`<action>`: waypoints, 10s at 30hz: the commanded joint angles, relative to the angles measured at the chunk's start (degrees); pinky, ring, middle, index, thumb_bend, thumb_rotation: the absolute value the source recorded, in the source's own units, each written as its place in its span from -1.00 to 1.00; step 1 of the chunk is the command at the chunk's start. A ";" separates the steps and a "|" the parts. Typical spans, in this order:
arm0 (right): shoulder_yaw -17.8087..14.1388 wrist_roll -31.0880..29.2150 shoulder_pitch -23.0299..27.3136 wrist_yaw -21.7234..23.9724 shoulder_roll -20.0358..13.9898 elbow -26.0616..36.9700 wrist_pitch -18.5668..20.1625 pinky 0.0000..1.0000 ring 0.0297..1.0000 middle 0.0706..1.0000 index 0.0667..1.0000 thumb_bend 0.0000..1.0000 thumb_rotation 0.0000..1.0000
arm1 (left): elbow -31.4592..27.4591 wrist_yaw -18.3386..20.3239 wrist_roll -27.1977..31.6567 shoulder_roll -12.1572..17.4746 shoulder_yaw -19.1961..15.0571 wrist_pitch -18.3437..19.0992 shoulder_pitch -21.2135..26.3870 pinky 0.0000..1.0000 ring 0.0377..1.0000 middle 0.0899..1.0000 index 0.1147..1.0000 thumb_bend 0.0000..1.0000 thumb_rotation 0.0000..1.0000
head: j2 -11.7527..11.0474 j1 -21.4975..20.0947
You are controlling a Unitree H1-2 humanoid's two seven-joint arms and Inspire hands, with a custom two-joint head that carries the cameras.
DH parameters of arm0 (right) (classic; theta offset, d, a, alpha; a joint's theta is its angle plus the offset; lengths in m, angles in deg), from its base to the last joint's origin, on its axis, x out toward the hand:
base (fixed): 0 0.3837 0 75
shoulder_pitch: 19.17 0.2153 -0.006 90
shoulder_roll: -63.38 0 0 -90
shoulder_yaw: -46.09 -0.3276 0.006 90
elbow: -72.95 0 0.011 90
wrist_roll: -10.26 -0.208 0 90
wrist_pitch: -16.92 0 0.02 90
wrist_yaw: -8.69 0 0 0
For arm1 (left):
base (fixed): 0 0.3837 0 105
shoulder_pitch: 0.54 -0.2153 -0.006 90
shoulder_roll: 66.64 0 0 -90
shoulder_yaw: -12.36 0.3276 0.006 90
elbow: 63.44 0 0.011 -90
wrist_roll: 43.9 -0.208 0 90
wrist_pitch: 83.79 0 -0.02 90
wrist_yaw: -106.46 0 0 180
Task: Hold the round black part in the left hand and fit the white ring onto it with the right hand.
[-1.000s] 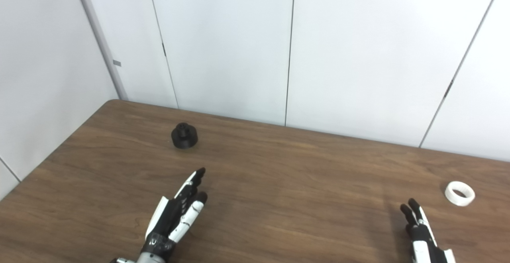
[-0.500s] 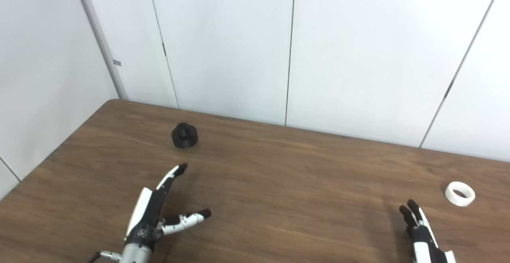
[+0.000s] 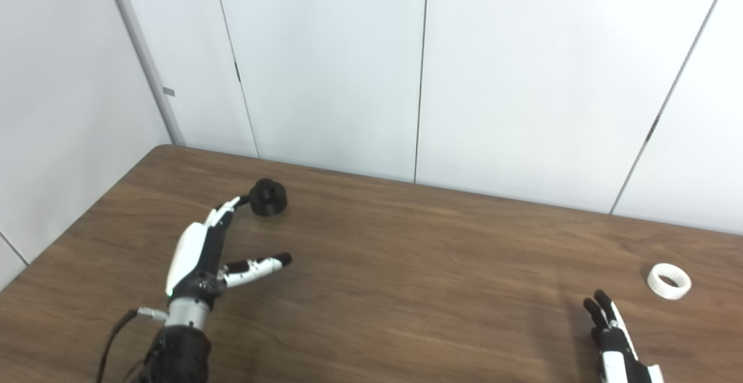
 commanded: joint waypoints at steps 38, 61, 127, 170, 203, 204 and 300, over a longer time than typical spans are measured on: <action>2.24 5.03 -0.19 -0.88 0.44 0.99 2.07 0.97 0.90 0.84 0.89 0.29 0.99 | 26.37 -3.38 -2.40 11.52 4.67 -0.28 21.04 1.00 0.98 0.87 0.71 0.74 -0.19 | -0.12 -2.03; 2.15 4.12 -0.35 -0.72 0.98 1.91 2.54 1.00 0.90 0.85 0.90 0.25 1.00 | 37.89 -3.99 -1.75 13.58 8.20 0.17 28.65 1.00 1.00 0.87 0.70 0.75 -0.21 | 0.05 -2.41; 1.95 3.22 0.05 -0.70 1.35 2.43 3.77 1.00 0.92 0.88 0.93 0.24 1.00 | 46.72 -3.99 2.94 15.63 13.50 2.13 33.94 1.00 0.95 0.79 0.41 0.70 -0.31 | 0.11 -3.66; 1.83 2.96 -0.46 -0.56 1.00 3.27 3.80 1.00 0.88 0.85 0.91 0.20 1.00 | 44.12 -2.71 1.33 16.33 12.99 4.07 32.56 1.00 0.91 0.74 0.40 0.72 -0.31 | 1.18 -2.98; 1.48 1.89 -0.46 -0.44 0.84 3.34 4.15 1.00 0.87 0.85 0.90 0.23 0.96 | 44.52 -3.33 0.28 16.81 12.73 3.91 31.80 1.00 0.91 0.72 0.37 0.72 -0.33 | 1.69 -2.70; 1.56 2.07 -0.47 -0.46 0.74 3.39 4.22 1.00 0.87 0.85 0.91 0.22 0.97 | 44.54 -3.40 0.37 16.81 12.69 3.85 31.77 1.00 0.91 0.72 0.37 0.73 -0.34 | 1.69 -2.67; -1.10 2.14 -2.06 -3.08 2.98 15.15 11.69 0.98 0.86 0.82 0.82 0.20 1.00 | -2.44 4.24 -11.75 4.96 20.84 -4.32 1.39 1.00 0.82 0.59 -0.16 0.04 -0.88 | 7.24 -14.22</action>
